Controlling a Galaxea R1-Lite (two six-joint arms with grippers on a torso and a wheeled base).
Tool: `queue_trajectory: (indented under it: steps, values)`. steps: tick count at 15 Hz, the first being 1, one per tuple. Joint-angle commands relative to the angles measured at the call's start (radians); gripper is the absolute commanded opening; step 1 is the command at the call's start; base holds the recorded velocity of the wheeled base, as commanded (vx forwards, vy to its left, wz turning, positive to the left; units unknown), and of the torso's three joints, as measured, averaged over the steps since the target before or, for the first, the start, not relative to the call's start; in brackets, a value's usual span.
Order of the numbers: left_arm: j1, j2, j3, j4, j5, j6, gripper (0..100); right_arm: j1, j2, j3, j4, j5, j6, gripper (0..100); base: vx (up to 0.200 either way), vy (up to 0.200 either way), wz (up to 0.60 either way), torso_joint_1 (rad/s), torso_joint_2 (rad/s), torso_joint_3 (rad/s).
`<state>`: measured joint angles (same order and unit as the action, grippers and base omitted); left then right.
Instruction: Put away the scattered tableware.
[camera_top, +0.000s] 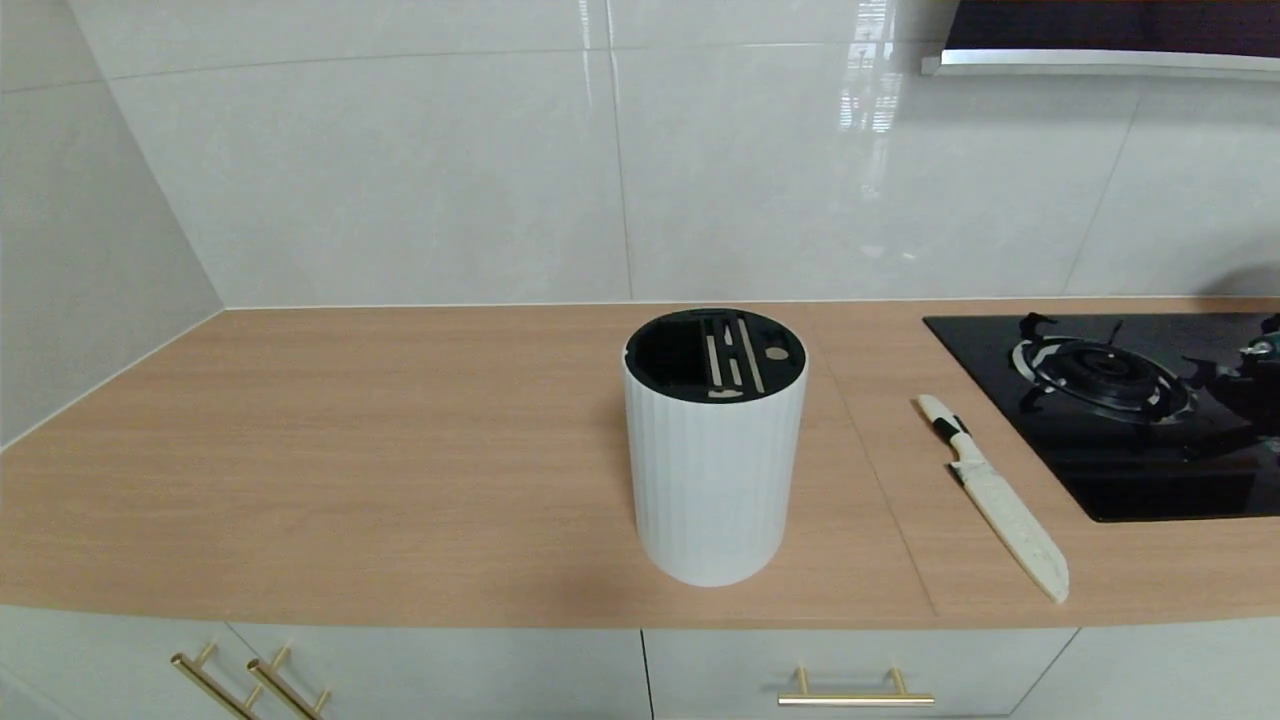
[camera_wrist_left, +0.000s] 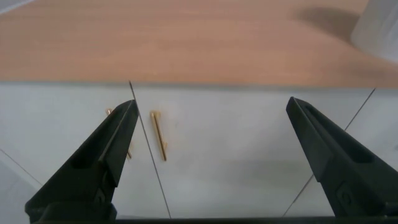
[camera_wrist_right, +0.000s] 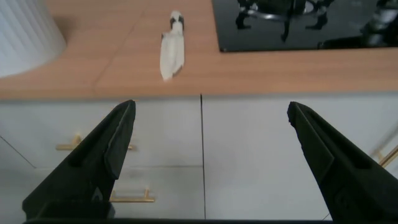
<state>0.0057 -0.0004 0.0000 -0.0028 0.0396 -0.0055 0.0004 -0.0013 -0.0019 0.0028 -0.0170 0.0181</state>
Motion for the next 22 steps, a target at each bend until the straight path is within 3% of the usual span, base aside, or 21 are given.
queue_trajectory:
  steps: [1, 15, 22]
  values:
    - [0.0, 0.0, 0.0, 0.0, 0.0, -0.001, 100, 0.001, 0.001, -0.001, 0.0, 0.0, 0.0, 100, 0.0, 0.0, 0.0, 0.246, -0.53, -0.29]
    - [0.0, 0.0, 0.0, 0.0, 0.0, -0.001, 100, 0.001, 0.001, -0.001, 0.0, 0.0, 0.0, 100, 0.0, 0.0, 0.0, 0.243, -0.51, -0.276]
    - [0.0, 0.0, 0.0, 0.0, 0.0, -0.001, 100, 0.001, 0.001, -0.001, 0.002, -0.001, -0.009, 100, 0.0, 0.0, 0.0, 0.031, -0.06, -0.033]
